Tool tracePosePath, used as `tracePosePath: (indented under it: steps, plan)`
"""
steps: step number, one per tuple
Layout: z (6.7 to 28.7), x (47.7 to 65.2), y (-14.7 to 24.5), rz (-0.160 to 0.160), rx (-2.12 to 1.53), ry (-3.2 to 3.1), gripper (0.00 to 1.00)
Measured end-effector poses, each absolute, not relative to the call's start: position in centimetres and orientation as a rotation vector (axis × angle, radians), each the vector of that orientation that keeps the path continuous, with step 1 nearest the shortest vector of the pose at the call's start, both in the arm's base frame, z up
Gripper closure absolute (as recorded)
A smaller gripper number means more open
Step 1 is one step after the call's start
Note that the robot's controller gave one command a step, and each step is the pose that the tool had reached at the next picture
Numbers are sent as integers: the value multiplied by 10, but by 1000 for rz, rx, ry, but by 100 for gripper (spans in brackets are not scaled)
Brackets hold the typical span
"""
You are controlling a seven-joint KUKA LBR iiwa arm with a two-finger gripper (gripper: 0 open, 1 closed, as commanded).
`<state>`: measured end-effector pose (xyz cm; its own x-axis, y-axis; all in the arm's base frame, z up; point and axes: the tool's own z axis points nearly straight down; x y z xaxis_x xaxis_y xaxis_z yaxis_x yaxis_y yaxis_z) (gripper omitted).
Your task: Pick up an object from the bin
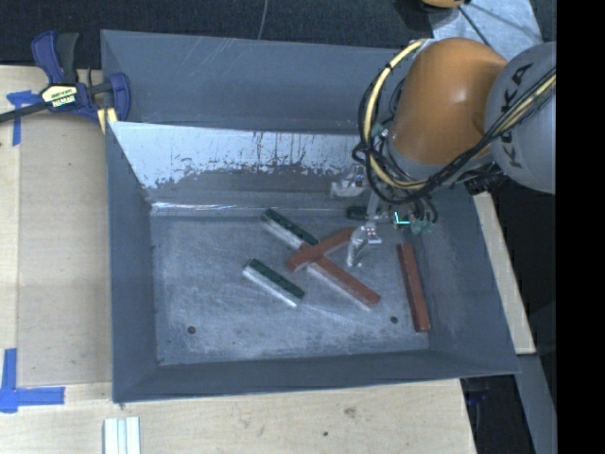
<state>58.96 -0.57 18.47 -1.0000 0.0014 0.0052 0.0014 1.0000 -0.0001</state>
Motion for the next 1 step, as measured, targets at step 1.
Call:
tracePosePath:
  steps: [1]
  plan:
    - [189,591,-6,0,-2,-3145,0]
